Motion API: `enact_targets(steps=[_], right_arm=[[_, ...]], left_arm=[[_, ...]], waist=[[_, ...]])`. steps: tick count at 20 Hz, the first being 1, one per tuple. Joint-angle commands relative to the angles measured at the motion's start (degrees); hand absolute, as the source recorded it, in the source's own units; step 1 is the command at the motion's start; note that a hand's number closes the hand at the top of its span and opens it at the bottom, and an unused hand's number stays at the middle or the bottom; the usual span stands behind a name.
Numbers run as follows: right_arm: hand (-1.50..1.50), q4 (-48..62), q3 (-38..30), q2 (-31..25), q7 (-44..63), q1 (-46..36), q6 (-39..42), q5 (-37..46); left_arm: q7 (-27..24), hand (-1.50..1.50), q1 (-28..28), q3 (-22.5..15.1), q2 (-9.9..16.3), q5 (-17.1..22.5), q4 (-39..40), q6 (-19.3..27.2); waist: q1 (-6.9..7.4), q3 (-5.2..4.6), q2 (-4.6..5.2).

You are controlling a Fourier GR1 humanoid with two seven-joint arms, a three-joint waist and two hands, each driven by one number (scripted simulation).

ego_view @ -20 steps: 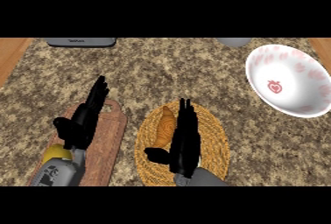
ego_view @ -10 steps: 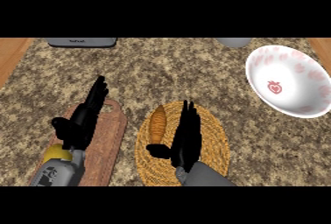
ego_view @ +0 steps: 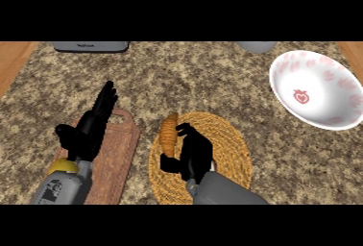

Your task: Pick the croissant from the placemat and place it in the bowl

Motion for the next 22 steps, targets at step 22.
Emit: enact_targets(steps=[22], right_arm=[[1.50, -30.1, -8.1, -22.5, -26.5, -2.9, -2.0, -11.2]], left_arm=[[0.6, 0.00, 3.3, -0.2, -2.8, -5.0, -3.0, 1.5]], waist=[[-1.97, 0.09, 0.03]])
